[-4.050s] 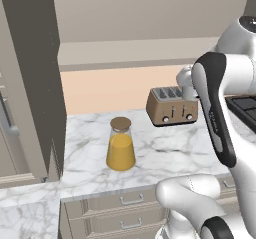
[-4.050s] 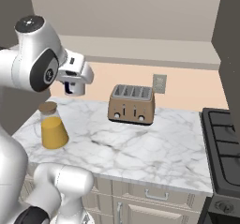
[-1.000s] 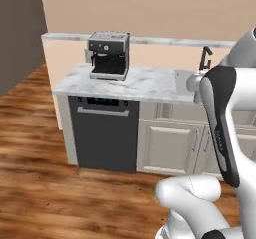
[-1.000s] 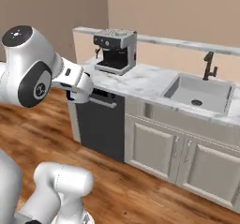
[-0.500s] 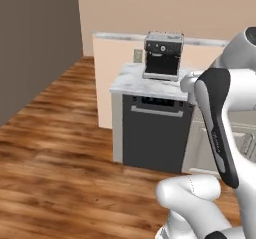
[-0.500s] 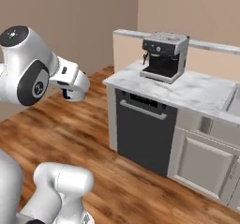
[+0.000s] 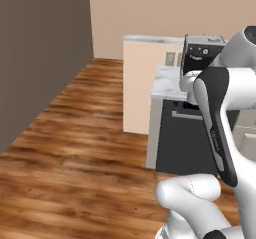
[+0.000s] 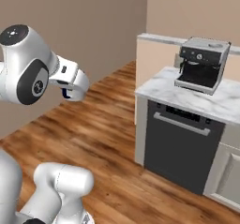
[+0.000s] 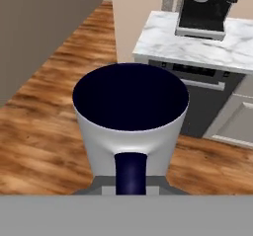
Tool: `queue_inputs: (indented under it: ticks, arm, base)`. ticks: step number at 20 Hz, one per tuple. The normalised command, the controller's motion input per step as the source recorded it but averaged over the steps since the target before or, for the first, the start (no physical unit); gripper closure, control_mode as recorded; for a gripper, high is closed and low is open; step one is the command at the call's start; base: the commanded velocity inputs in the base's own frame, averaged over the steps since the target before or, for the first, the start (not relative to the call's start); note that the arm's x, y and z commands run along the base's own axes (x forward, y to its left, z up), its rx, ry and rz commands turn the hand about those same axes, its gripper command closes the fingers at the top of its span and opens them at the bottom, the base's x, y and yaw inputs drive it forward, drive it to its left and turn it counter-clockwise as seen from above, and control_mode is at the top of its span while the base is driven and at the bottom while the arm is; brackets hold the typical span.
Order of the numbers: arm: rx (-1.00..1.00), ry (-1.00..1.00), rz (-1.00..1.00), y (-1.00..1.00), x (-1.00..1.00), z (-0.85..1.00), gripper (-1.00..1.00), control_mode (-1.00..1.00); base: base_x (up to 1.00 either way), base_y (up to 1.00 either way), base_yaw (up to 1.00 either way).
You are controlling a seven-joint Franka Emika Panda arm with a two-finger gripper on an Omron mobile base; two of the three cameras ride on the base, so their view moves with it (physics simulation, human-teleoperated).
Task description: There is a tray on the dining counter. Grab the cup, mug, and pitcher and place them on the tray. The pitcher may be placed next to the tray if it cannot fit the tray.
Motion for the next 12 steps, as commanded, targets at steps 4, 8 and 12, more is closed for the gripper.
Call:
queue_inputs:
  ticks: [4,8,12]
  arm:
    - [0.0,0.0,0.0,0.0,0.0,0.0,1.0,1.0]
    - [0.0,0.0,0.0,0.0,0.0,0.0,1.0,1.0]
    - [0.0,0.0,0.0,0.0,0.0,0.0,1.0,1.0]
  base:
    - [0.86,1.0,-0.13]
    - [1.0,1.0,-0.19]
    - [1.0,1.0,-0.26]
